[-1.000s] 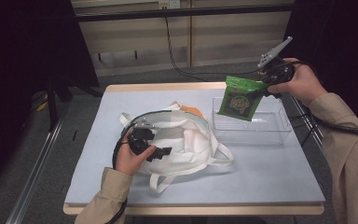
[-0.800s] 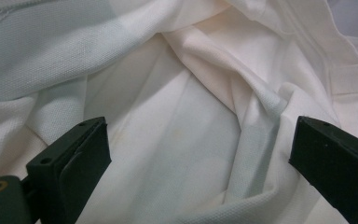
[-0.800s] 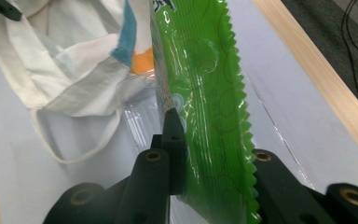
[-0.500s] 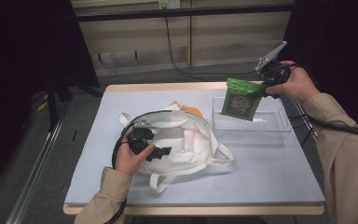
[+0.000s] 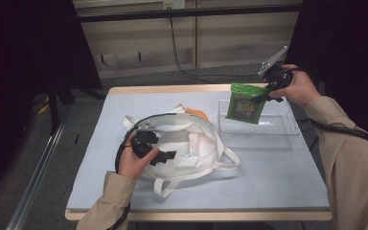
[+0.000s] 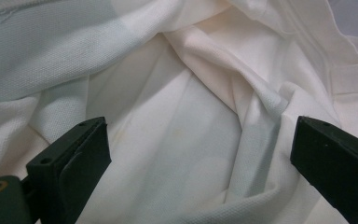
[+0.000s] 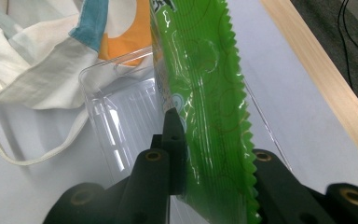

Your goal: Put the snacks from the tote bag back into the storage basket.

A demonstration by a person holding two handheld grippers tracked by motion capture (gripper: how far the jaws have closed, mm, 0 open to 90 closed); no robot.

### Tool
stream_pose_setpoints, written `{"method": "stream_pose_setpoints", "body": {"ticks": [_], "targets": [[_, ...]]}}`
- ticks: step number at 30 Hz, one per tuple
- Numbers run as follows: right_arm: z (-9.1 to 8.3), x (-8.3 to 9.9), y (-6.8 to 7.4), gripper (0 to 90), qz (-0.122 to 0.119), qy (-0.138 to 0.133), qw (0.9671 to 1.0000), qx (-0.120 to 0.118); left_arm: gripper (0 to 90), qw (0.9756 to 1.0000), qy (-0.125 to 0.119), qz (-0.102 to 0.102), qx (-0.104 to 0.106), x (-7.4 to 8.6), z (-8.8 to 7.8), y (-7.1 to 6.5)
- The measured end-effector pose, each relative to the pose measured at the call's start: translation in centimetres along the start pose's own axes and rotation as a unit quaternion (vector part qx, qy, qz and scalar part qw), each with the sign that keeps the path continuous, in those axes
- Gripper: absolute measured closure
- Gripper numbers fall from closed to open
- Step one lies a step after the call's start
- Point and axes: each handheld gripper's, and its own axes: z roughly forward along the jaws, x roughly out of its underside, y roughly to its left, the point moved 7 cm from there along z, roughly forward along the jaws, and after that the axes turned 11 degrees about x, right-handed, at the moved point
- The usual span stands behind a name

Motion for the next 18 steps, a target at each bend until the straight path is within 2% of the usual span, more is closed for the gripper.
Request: {"method": "stream_pose_setpoints", "body": {"ticks": [3, 7, 9, 18], "targets": [[0.4, 0.0, -0.1, 77.6, -0.01, 0.002, 0.9999, 0.003, 4.7, 1.0, -0.001, 0.0, 0.0, 0.0, 0.0, 0.0], [0.9, 0.1, -0.1, 77.6, -0.004, 0.004, 1.0, 0.001, 4.7, 1.0, -0.006, 0.002, 0.0, -0.1, -0.1, 0.0], [1.1, 0.2, -0.2, 77.6, -0.01, 0.003, 0.9999, 0.001, 4.7, 1.0, -0.008, 0.002, 0.0, -0.1, -0.1, 0.0], [2.2, 0.2, -0.7, 77.6, -0.016, 0.002, 0.9999, 0.004, 4.7, 1.0, -0.002, 0.0, 0.002, -0.1, 0.0, 0.0]]}}
